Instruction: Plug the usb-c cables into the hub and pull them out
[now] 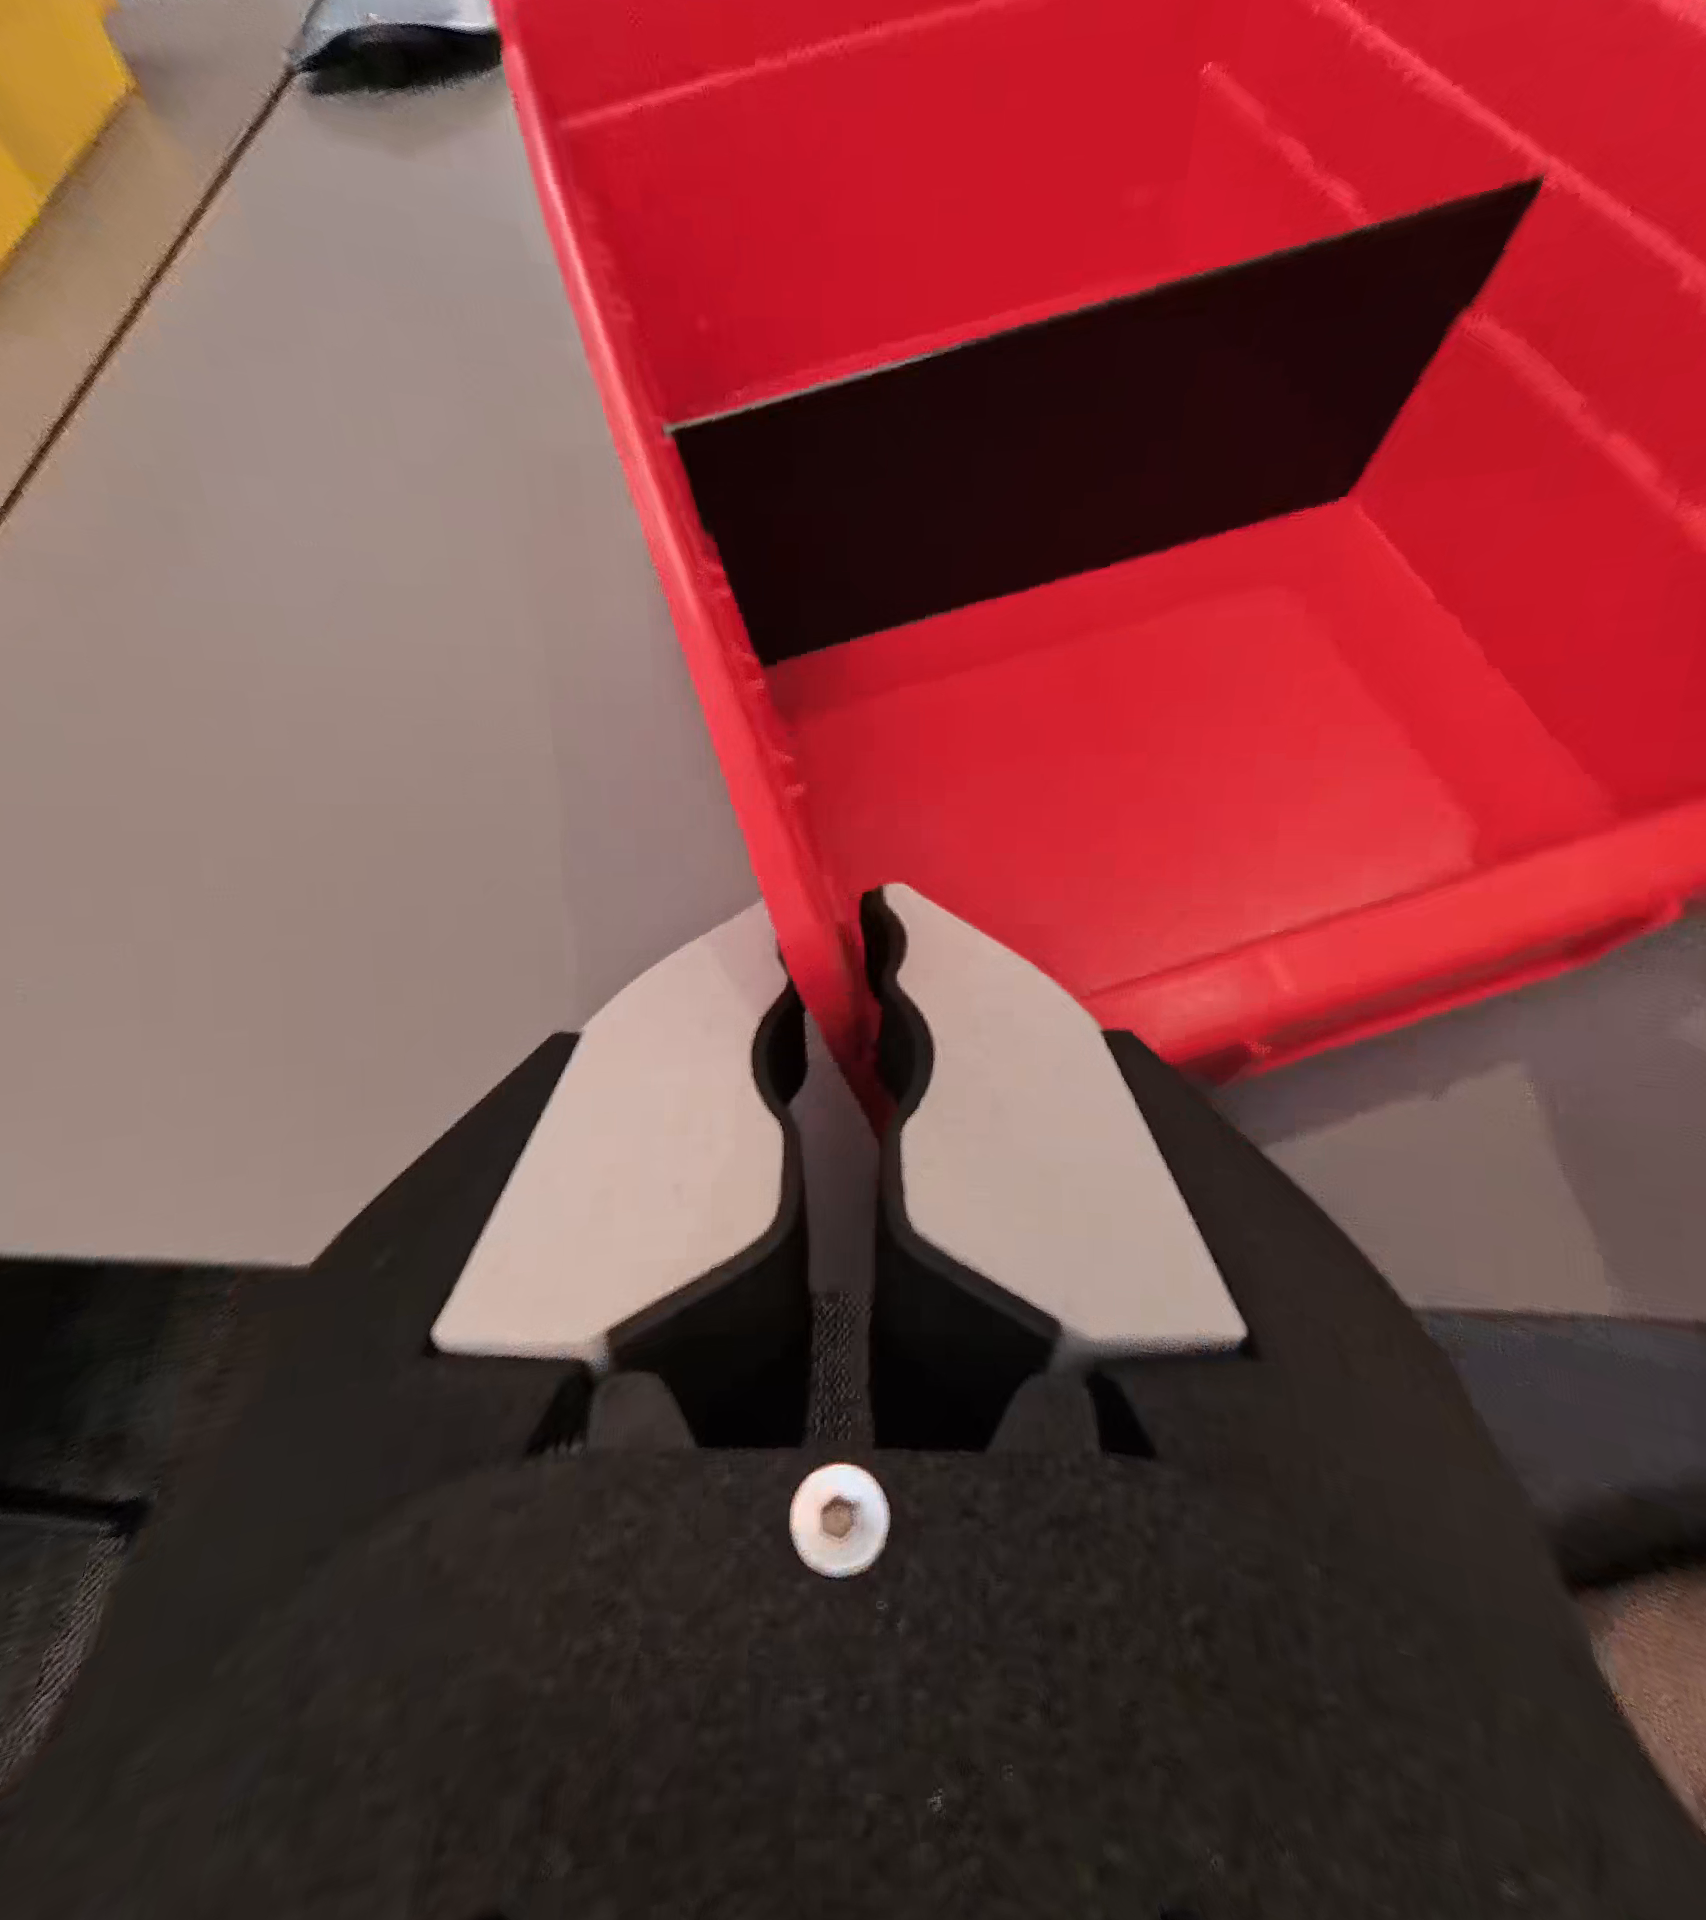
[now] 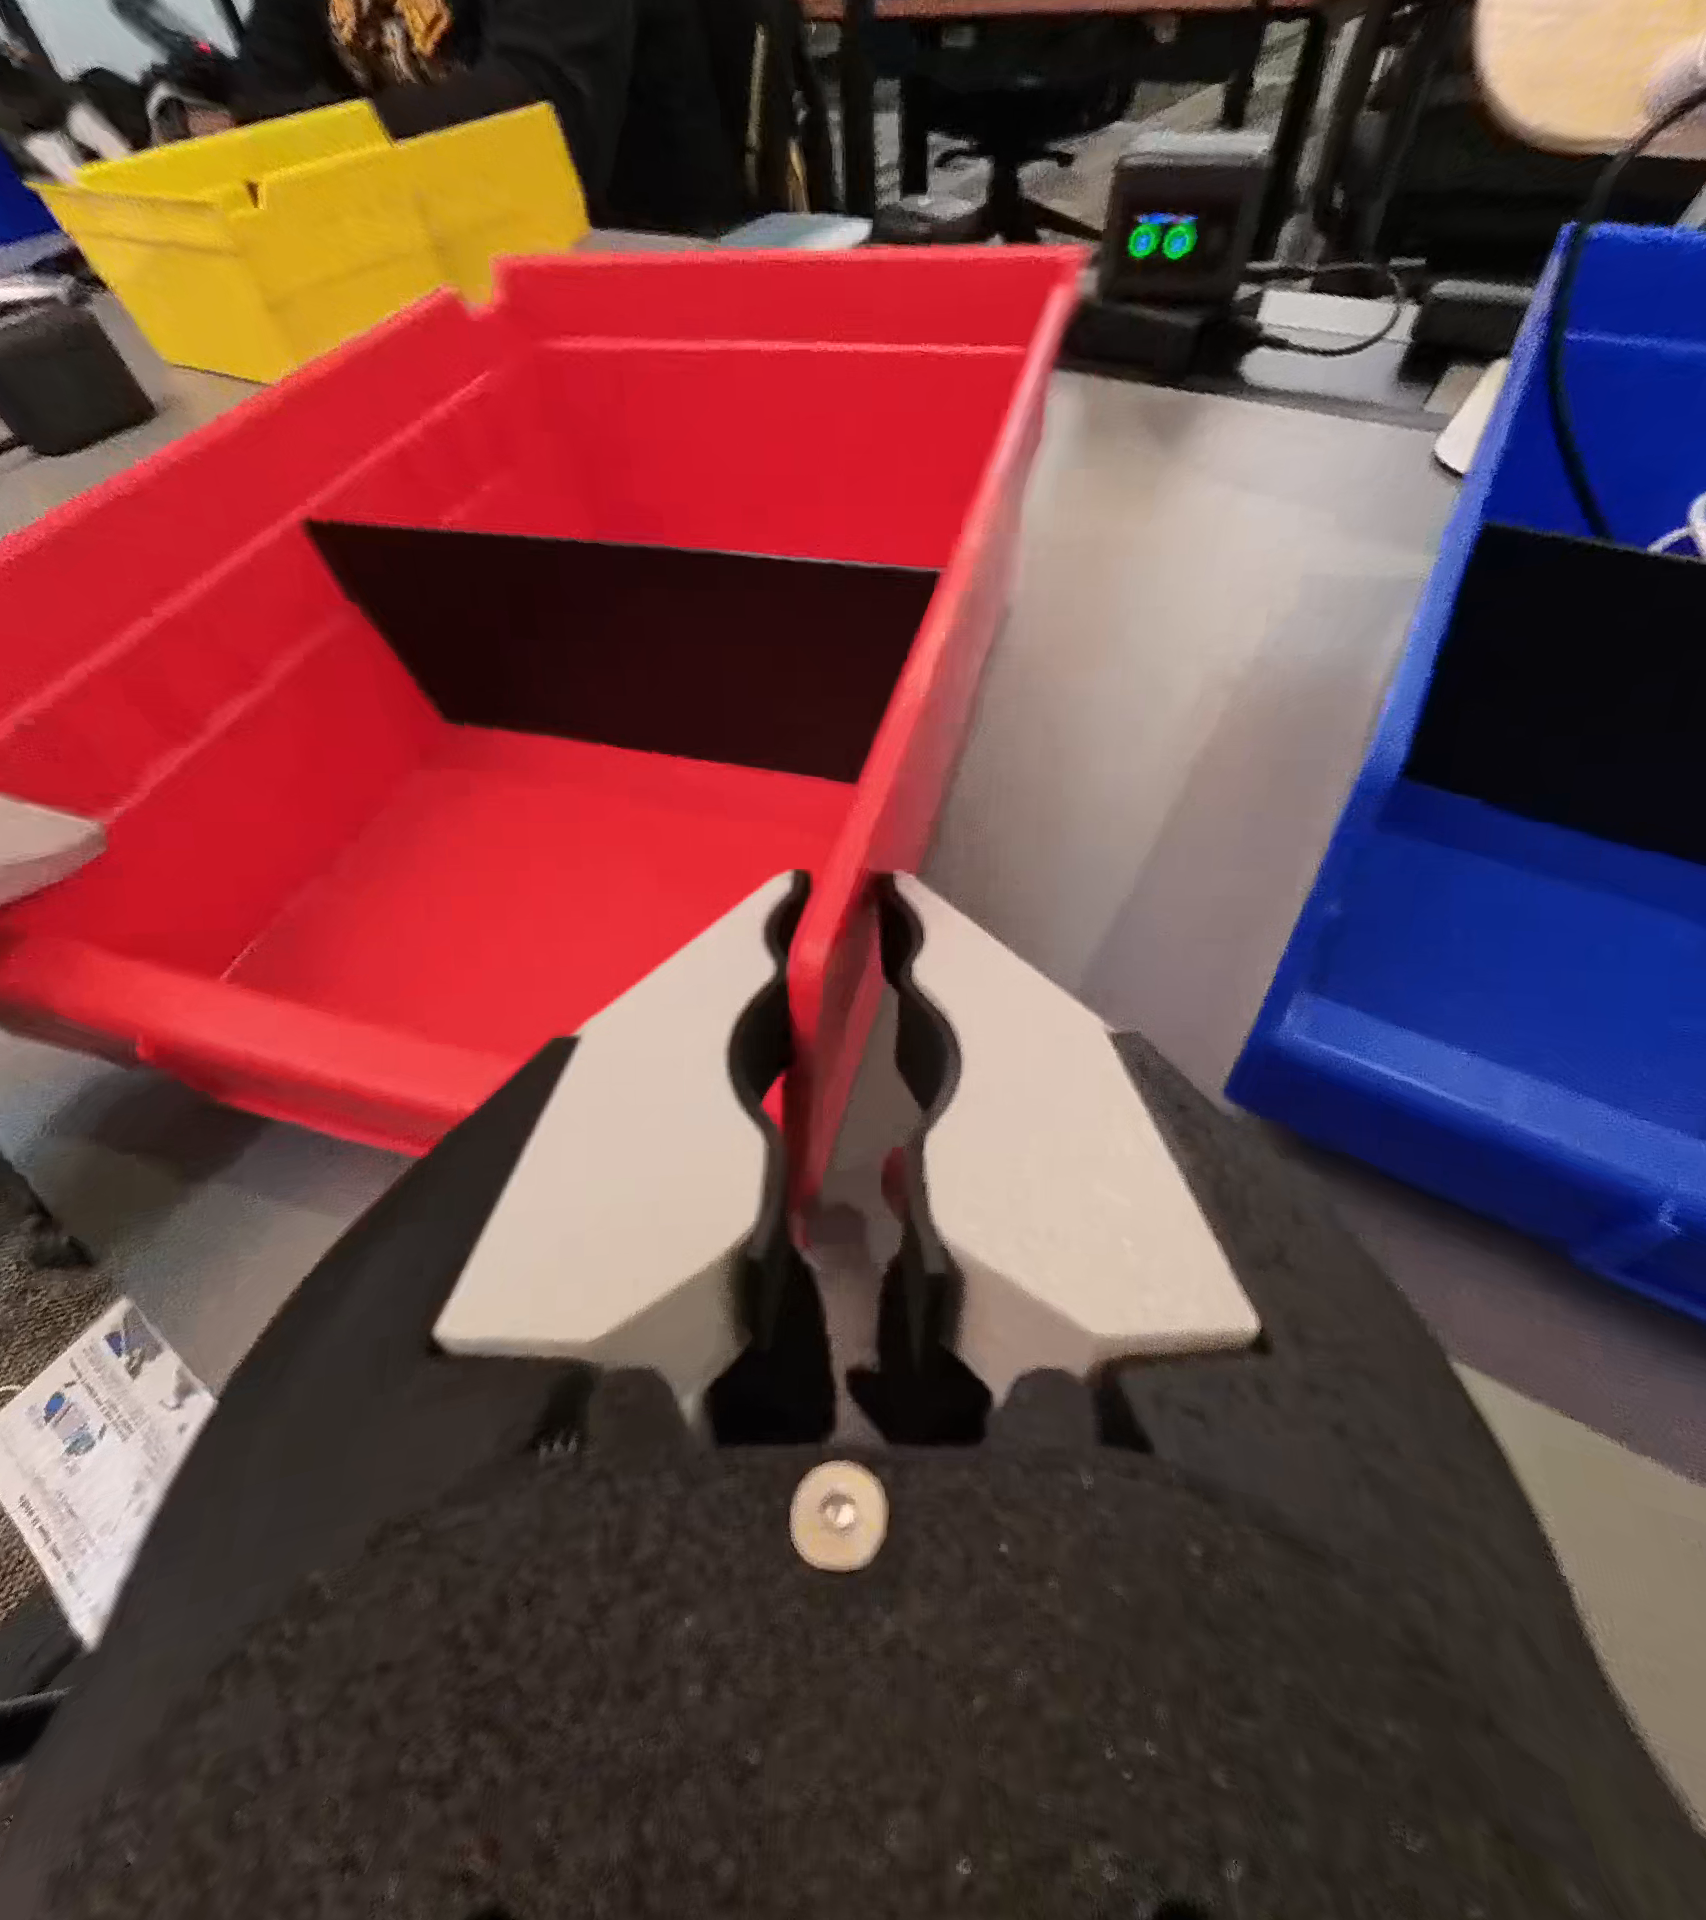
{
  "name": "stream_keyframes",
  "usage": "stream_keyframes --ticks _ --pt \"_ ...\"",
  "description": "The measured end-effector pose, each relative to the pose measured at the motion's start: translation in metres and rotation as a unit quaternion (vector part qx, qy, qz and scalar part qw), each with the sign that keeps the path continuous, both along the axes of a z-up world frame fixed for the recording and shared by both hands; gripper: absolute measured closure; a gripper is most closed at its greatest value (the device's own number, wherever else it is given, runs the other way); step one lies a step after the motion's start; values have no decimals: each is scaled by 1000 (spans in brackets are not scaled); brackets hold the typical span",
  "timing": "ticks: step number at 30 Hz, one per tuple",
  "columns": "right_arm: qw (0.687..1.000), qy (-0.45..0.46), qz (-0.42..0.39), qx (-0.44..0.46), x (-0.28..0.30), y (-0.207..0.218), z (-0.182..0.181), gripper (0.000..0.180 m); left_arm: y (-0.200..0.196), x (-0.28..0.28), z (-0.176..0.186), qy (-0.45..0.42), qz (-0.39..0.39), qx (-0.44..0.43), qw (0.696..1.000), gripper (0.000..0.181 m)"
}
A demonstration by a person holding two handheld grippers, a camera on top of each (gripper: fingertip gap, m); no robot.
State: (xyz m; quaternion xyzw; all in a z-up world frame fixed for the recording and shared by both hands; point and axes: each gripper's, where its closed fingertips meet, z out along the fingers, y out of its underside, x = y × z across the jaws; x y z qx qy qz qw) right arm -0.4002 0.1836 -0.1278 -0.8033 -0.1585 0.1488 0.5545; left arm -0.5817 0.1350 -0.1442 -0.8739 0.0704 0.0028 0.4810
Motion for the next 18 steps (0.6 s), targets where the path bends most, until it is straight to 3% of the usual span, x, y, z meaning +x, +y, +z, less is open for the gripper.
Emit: stream_keyframes --ticks 1,5,10,18 --pt "1000 -8 0 -1 1 -1 0 170 -6 2 0 5 5 1 1000 173" --pt "998 -40 -13 36 7 -10 19 176 -25 8 10 16 33 39 999 174" --pt "990 -43 -22 132 25 -28 79 175 -32 27 66 28 34 125 991 175" --pt "969 -23 -132 209 152 -34 181 177 6 156 149 3 -81 218 973 173"
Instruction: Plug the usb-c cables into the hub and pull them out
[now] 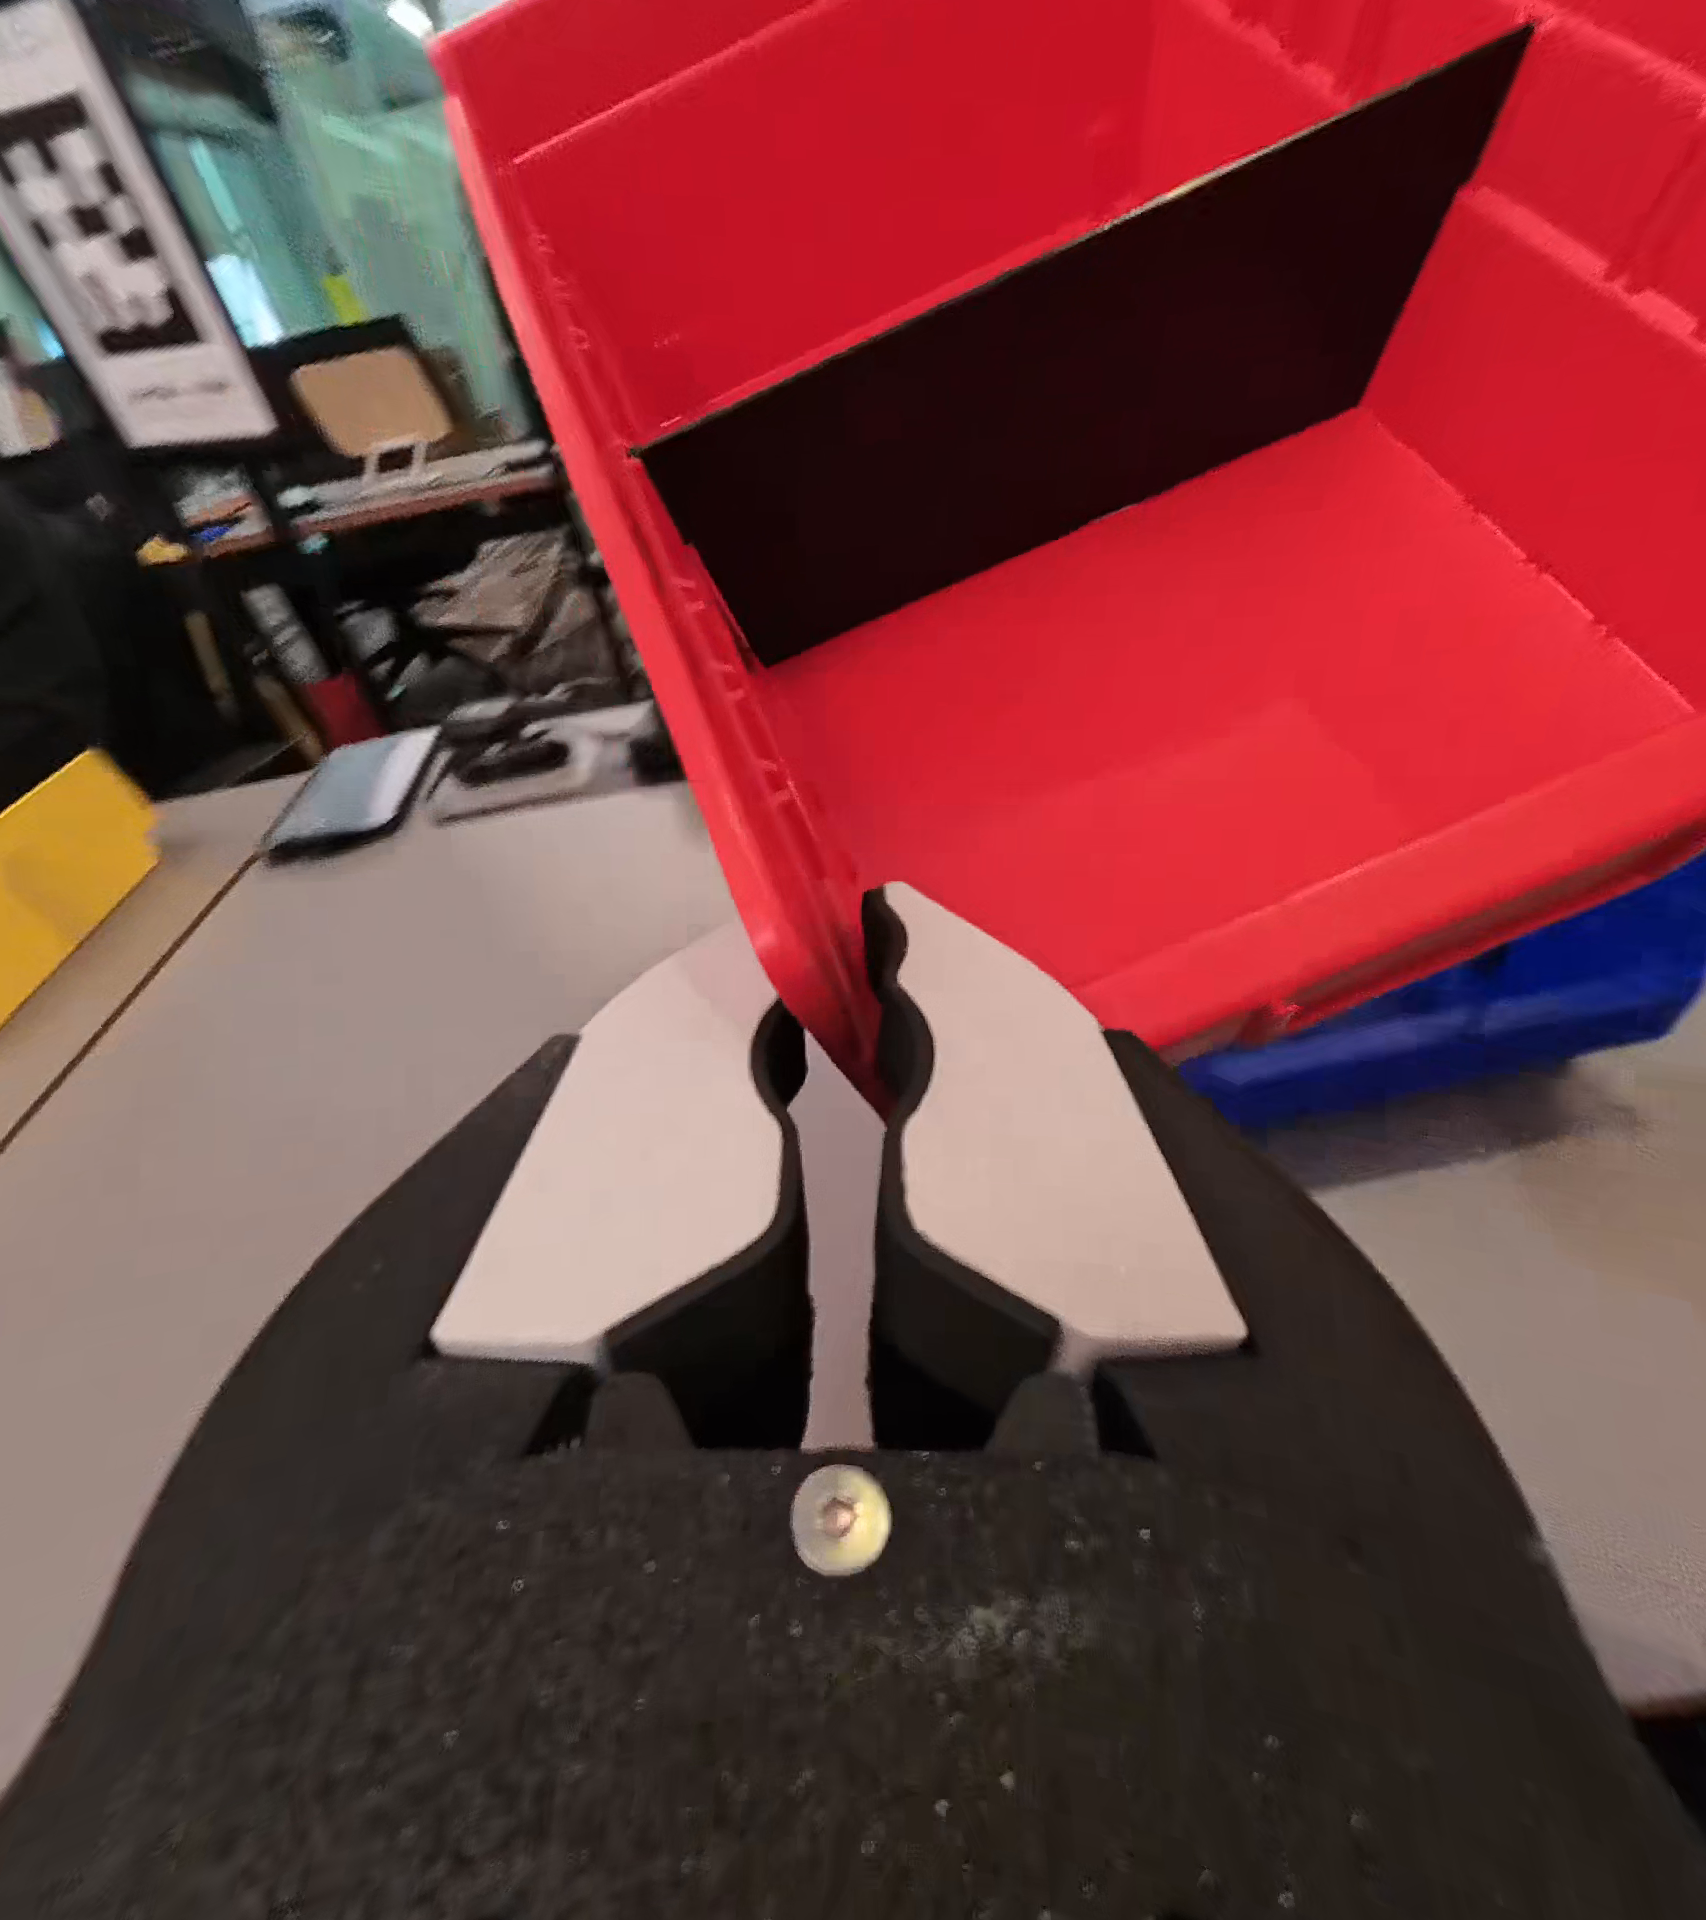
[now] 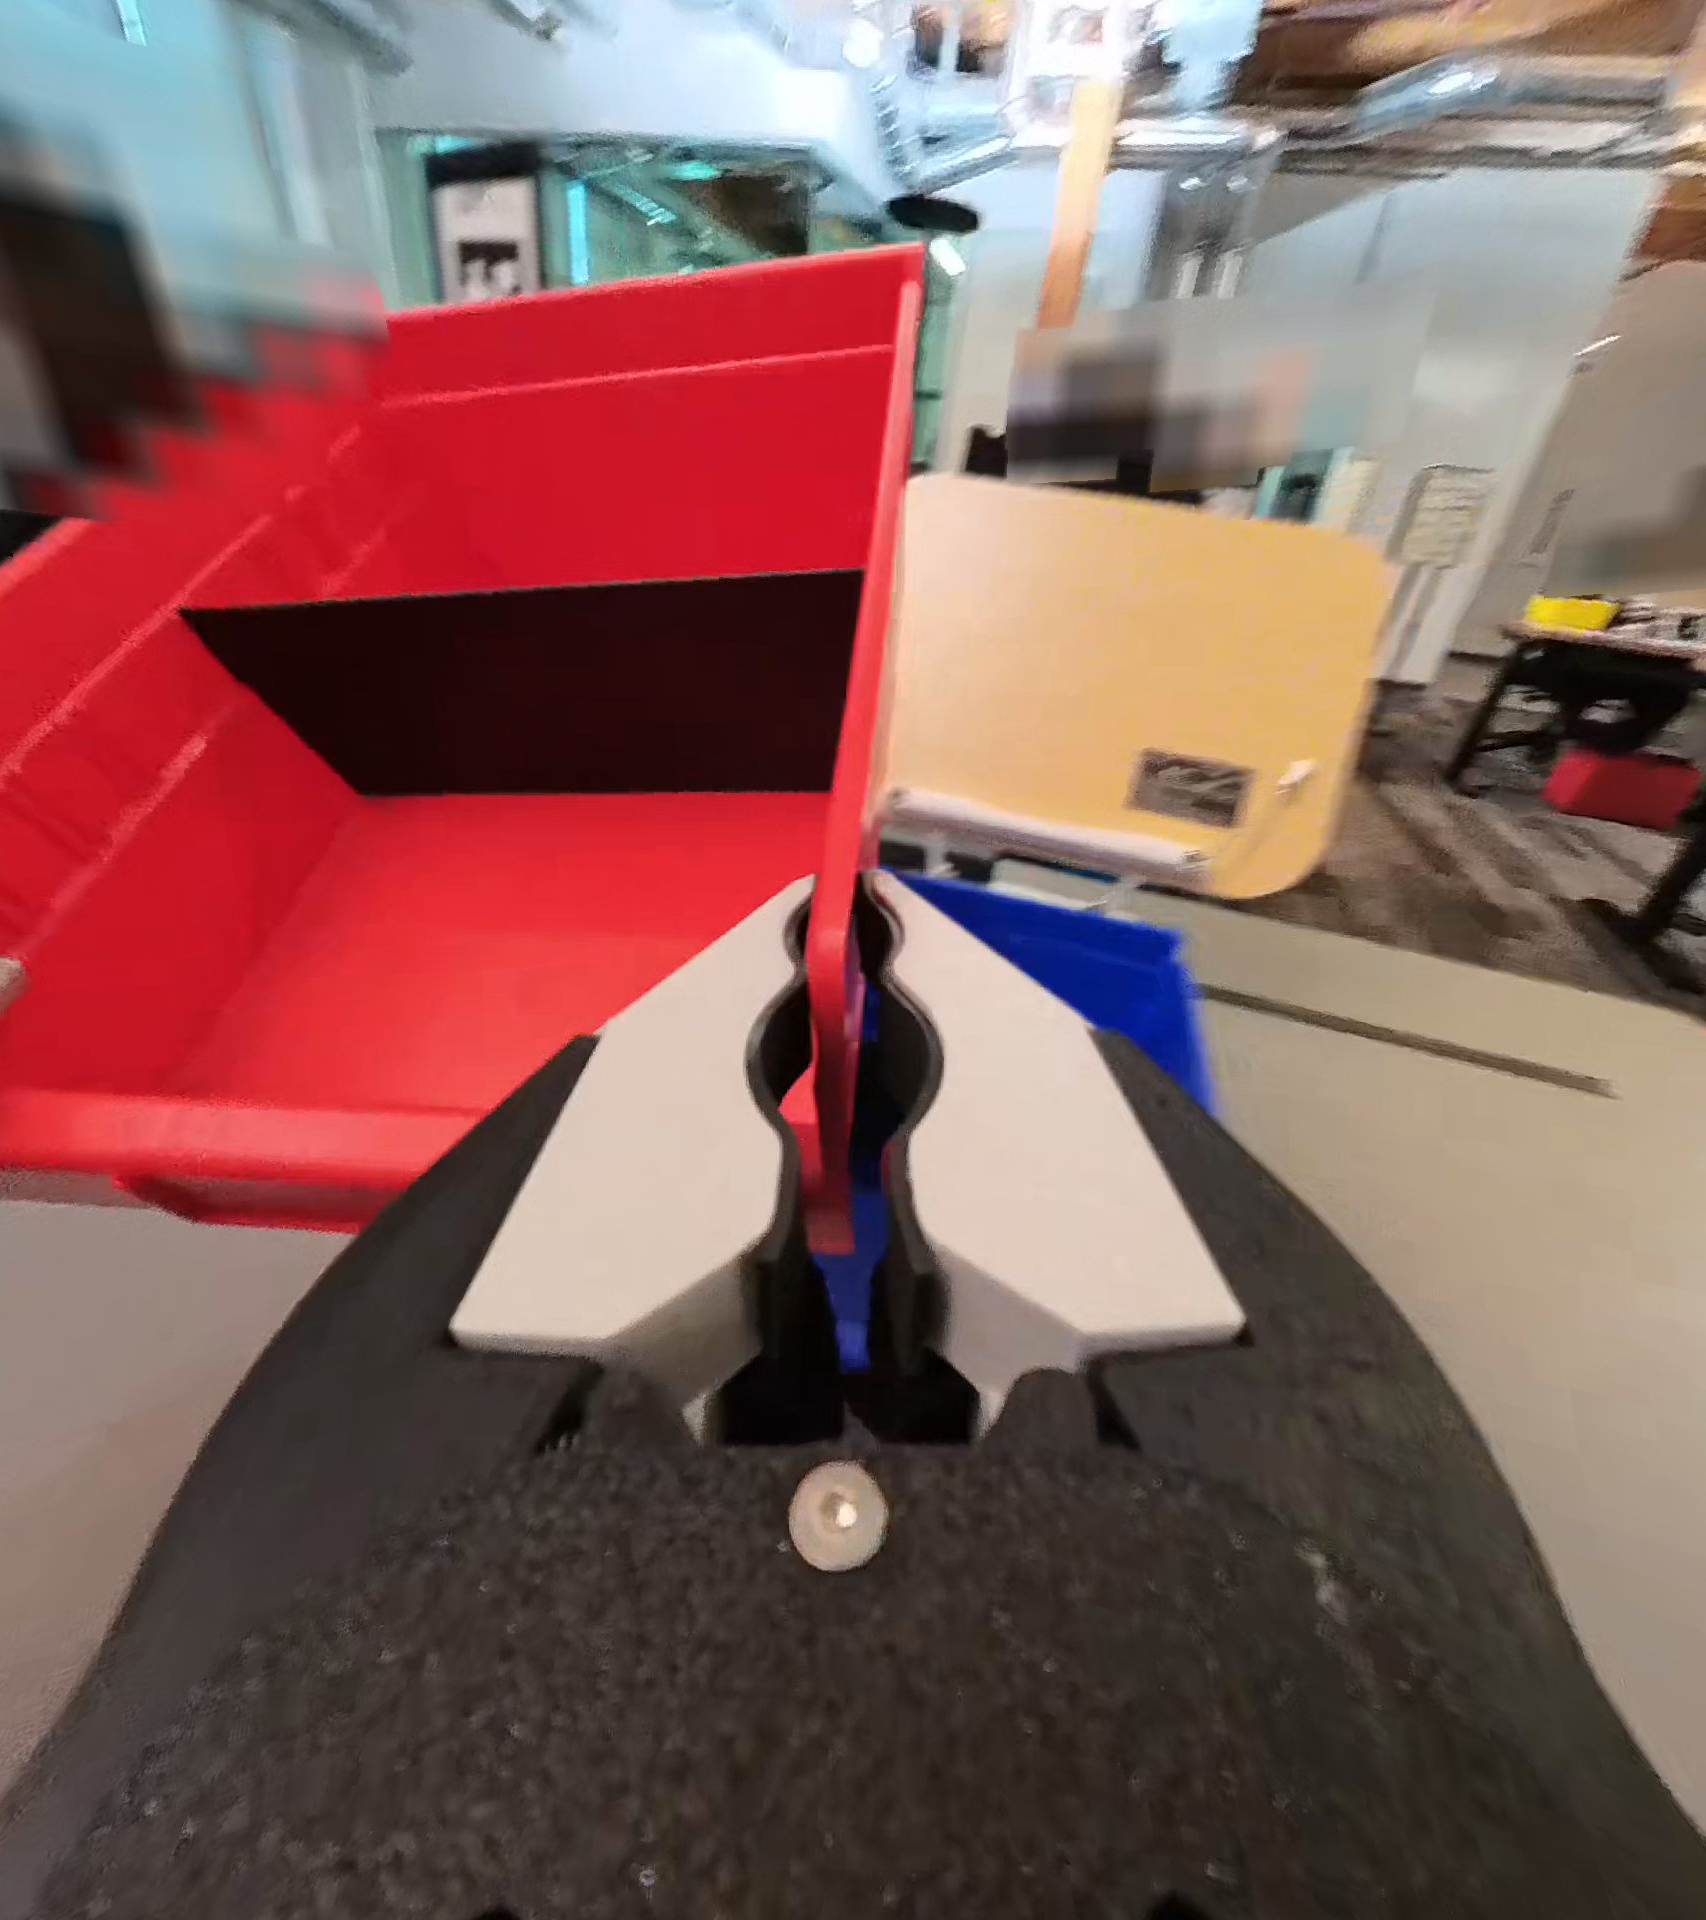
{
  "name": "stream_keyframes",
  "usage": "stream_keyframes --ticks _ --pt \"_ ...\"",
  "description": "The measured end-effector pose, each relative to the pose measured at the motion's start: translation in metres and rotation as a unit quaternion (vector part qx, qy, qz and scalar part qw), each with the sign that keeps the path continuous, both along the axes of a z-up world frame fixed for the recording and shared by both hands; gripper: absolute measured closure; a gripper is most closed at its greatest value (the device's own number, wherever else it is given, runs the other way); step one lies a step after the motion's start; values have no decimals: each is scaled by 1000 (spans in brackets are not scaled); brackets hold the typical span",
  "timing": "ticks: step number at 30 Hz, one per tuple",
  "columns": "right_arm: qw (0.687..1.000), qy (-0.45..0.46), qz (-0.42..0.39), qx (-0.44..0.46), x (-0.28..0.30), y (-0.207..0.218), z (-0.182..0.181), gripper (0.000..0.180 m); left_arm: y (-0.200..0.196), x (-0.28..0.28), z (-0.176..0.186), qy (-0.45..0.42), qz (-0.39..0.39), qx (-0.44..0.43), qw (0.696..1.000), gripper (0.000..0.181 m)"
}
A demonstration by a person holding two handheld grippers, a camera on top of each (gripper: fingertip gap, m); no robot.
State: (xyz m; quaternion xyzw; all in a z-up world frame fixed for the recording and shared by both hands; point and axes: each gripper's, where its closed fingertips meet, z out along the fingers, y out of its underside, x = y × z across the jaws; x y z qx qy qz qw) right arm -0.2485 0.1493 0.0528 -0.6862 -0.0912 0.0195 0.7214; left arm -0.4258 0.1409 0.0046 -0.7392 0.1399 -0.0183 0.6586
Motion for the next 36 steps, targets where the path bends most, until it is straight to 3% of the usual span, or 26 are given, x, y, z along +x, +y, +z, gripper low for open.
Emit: stream_keyframes --ticks 3,7,13,17,21,26,29,32,34,36 --pt "998 -20 -54 25 67 -2 29 177 22 70 23 2 -66 20 998 172" --pt "990 -4 -138 6 180 -11 22 177 36 186 23 25 -154 14 988 171" --pt "974 46 -209 -71 342 -22 -54 177 45 346 -38 85 -229 -60 968 170" --pt "964 59 -220 -141 409 -21 -117 176 42 404 -89 110 -238 -109 959 170" --pt "960 59 -190 -198 427 -12 -163 176 43 417 -130 103 -231 -153 955 169" --pt "956 -15 -190 -223 440 21 -185 172 50 423 -148 66 -229 -178 955 161" --pt "953 24 -201 -226 443 35 -186 171 36 421 -138 60 -257 -184 947 154" --pt "957 4 -185 -222 446 42 -185 172 -9 399 -113 12 -330 -197 923 146" --pt "960 2 -182 -215 451 43 -185 170 -32 363 -99 -25 -350 -216 911 143" --pt "958 14 -198 -208 461 42 -183 154 -33 313 -85 -52 -331 -211 918 140"
